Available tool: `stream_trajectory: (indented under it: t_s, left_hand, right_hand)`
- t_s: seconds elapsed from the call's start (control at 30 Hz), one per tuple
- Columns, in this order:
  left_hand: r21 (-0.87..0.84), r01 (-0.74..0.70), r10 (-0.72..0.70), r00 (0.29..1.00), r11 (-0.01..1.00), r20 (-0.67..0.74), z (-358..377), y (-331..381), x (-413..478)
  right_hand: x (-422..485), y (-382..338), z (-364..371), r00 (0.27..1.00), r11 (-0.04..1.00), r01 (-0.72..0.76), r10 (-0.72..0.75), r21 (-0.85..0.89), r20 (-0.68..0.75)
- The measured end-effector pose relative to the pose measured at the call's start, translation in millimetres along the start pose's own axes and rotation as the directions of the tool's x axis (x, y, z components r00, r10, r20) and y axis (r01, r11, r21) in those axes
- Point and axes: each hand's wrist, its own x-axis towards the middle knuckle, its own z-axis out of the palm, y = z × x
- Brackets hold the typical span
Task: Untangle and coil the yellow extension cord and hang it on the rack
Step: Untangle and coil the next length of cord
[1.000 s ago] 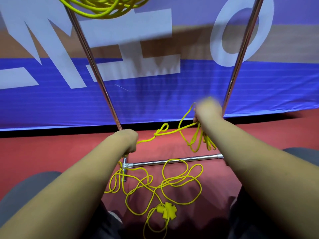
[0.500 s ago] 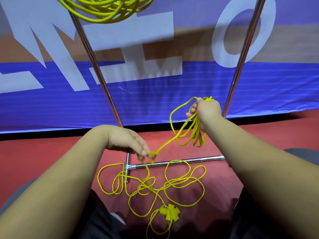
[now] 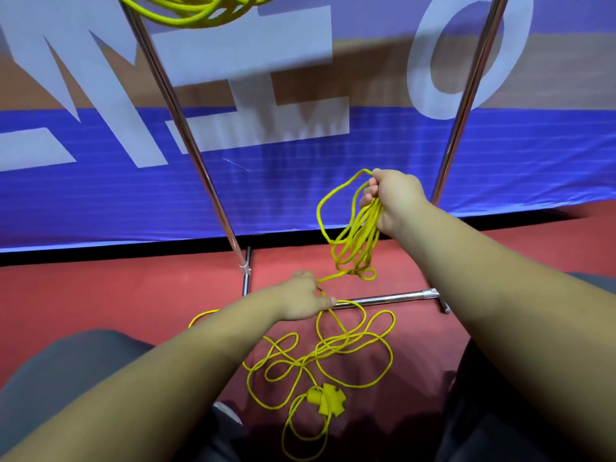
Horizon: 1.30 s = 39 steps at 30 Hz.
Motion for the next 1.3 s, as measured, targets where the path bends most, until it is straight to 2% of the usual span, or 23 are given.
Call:
stream_trajectory:
  t_s: [0.1, 0.17, 0.2, 0.27, 0.33, 0.4, 0.47, 0.53, 0.6, 0.67, 0.7, 0.77, 0.87, 0.9, 1.03, 1.07, 1.1, 1.17, 1.23, 1.27, 1.3]
  left_hand:
    - [0.106, -0.038, 0.053, 0.988, 0.994, -0.147, 4.1, 2.6, 6.2]
    - [0.064, -0.109, 0.122, 0.952, 0.992, -0.279, 3.8, 5.1, 9.5]
    - [0.038, -0.147, 0.152, 0.947, 0.988, -0.283, 2.6, 7.5, 10.4]
    - [-0.044, -0.188, 0.181, 0.976, 0.981, -0.121, 0.7, 10.4, 12.4]
    - [-0.265, -0.182, 0.223, 0.966, 0.947, 0.132, 4.1, 10.1, 11.1]
    - [-0.535, -0.055, 0.246, 0.924, 0.843, 0.292, 11.6, 7.2, 12.4]
    - [-0.575, 0.052, 0.178, 0.925, 0.817, 0.337, 13.1, 7.7, 14.1]
    - [-0.561, 0.162, 0.022, 0.951, 0.812, 0.307, 7.7, 8.3, 14.3]
    - [-0.617, 0.271, -0.126, 0.955, 0.739, 0.269, 0.1, 0.9, 17.1]
    - [-0.708, 0.312, -0.243, 0.949, 0.634, 0.201, -11.7, -11.0, 18.8]
    - [-0.753, 0.291, -0.293, 0.946, 0.590, 0.136, -18.3, -18.0, 19.9]
    - [-0.848, 0.193, -0.377, 0.926, 0.493, -0.008, -33.6, -32.7, 21.8]
    - [-0.919, 0.029, -0.446, 0.880, 0.394, -0.163, -58.3, -47.2, 17.5]
    - [-0.928, -0.011, -0.466, 0.862, 0.371, -0.197, -66.2, -51.4, 14.7]
    - [-0.944, -0.152, -0.565, 0.769, 0.292, -0.298, -95.8, -77.6, 8.6]
    - [-0.945, -0.187, -0.597, 0.738, 0.268, -0.315, -102.4, -85.1, 8.2]
    - [-0.946, -0.213, -0.641, 0.696, 0.246, -0.324, -108.3, -91.4, 7.1]
    - [-0.948, -0.239, -0.728, 0.609, 0.210, -0.315, -117.9, -103.6, 6.7]
    - [-0.945, -0.218, -0.791, 0.519, 0.244, -0.324, -123.5, -107.5, 3.3]
    - [-0.913, -0.154, -0.793, 0.455, 0.378, -0.405, -123.7, -109.0, 3.2]
    - [-0.818, -0.029, -0.741, 0.406, 0.574, -0.534, -123.5, -108.1, 1.1]
  right_hand:
    - [-9.8, -2.9, 4.5, 0.996, 0.999, -0.045, 0.044, 0.004, 0.078]
    - [-13.5, -5.1, 5.2, 0.993, 0.999, -0.051, 0.051, -0.002, 0.104]
    - [-14.4, -5.9, 4.8, 0.992, 0.999, -0.053, 0.052, 0.006, 0.111]
    - [-13.5, -7.9, 2.4, 0.992, 0.997, -0.067, 0.063, 0.033, 0.113]
    - [-12.7, -10.3, -0.5, 0.992, 0.997, -0.069, 0.066, 0.033, 0.107]
    - [-11.2, -12.3, -3.8, 0.993, 0.998, -0.059, 0.058, 0.007, 0.103]
    - [-10.8, -13.7, -6.6, 0.995, 0.999, -0.036, 0.038, -0.034, 0.088]
    - [-7.3, -12.9, -9.0, 0.999, 0.994, 0.015, -0.010, -0.110, 0.050]
    - [-1.8, -13.5, -13.2, 0.995, 0.968, 0.093, -0.097, -0.234, -0.008]
    - [8.5, -15.5, -19.0, 0.978, 0.866, 0.165, -0.205, -0.471, -0.033]
    - [11.2, -16.8, -22.7, 0.968, 0.777, 0.186, -0.248, -0.601, -0.022]
    - [16.1, -18.7, -29.2, 0.959, 0.654, 0.172, -0.283, -0.737, -0.027]
    - [27.7, -16.9, -38.6, 0.954, 0.633, 0.150, -0.295, -0.760, -0.057]
    - [29.2, -16.1, -40.0, 0.956, 0.590, 0.146, -0.290, -0.794, -0.040]
    - [13.0, -19.2, -31.7, 0.968, 0.242, 0.033, -0.249, -0.970, -0.030]
    - [14.2, -19.3, -31.5, 0.960, 0.190, 0.027, -0.278, -0.981, -0.028]
    - [18.9, -20.1, -33.2, 0.958, 0.095, 0.041, -0.287, -0.995, 0.012]
    - [22.1, -22.9, -36.4, 0.947, 0.107, 0.009, -0.320, -0.994, -0.026]
    - [25.4, -20.5, -42.5, 0.938, 0.126, 0.073, -0.346, -0.989, 0.025]
    - [27.3, -19.7, -45.2, 0.938, 0.163, 0.075, -0.347, -0.984, 0.015]
    - [27.6, -18.2, -47.0, 0.924, 0.284, 0.088, -0.383, -0.955, -0.028]
